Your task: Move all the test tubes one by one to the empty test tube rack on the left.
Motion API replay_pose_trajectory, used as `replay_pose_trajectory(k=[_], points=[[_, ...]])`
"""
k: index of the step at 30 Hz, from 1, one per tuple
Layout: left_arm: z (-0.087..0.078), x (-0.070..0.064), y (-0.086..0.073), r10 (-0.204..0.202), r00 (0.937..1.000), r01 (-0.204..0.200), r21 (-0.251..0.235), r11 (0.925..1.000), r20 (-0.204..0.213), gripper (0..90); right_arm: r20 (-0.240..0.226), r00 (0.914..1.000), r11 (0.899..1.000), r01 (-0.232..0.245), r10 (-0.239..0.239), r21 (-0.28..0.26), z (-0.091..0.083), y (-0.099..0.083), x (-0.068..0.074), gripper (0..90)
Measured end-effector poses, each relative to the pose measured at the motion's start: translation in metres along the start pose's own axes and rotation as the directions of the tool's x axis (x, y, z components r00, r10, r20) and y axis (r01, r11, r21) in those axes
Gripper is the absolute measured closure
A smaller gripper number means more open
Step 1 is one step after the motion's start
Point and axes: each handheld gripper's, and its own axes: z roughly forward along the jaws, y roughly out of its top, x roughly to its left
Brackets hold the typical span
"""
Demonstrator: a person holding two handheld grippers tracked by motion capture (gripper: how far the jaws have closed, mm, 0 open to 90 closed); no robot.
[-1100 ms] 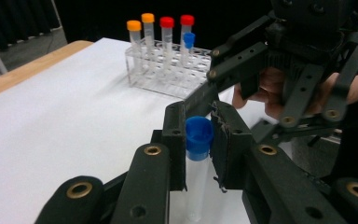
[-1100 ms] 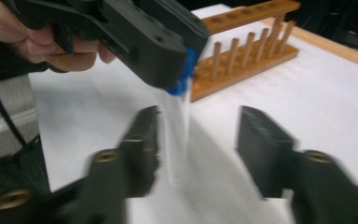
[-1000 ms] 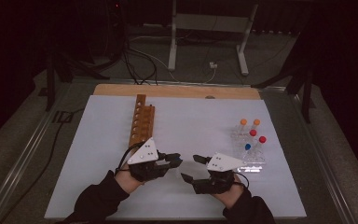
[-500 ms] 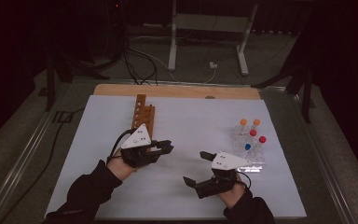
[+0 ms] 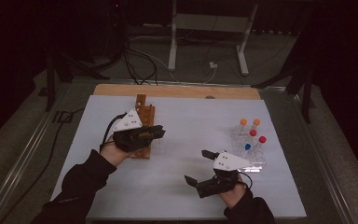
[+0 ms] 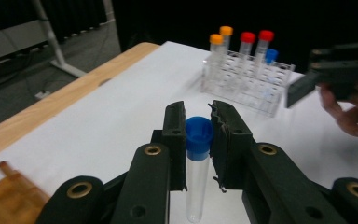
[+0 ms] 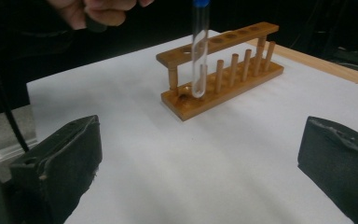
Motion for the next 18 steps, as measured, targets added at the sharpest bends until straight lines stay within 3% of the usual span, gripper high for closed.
replay_pose_trajectory(k=[9, 18], points=[[-0.002, 0.025, 0.009, -0.015, 0.998, 0.015, 0.002, 0.9999, -0.061, 77.9, -0.007, 1.0, 1.0, 0.006, -0.006, -0.006, -0.001, 0.001, 0.0, 0.0], [-0.003, 0.049, 0.011, -0.046, 0.9909, 0.047, -0.001, 0.9989, -0.126, 77.9, -0.008, 1.0, 1.0, 0.001, -0.001, 0.004, -0.001, 0.0, -0.001, 0.0]])
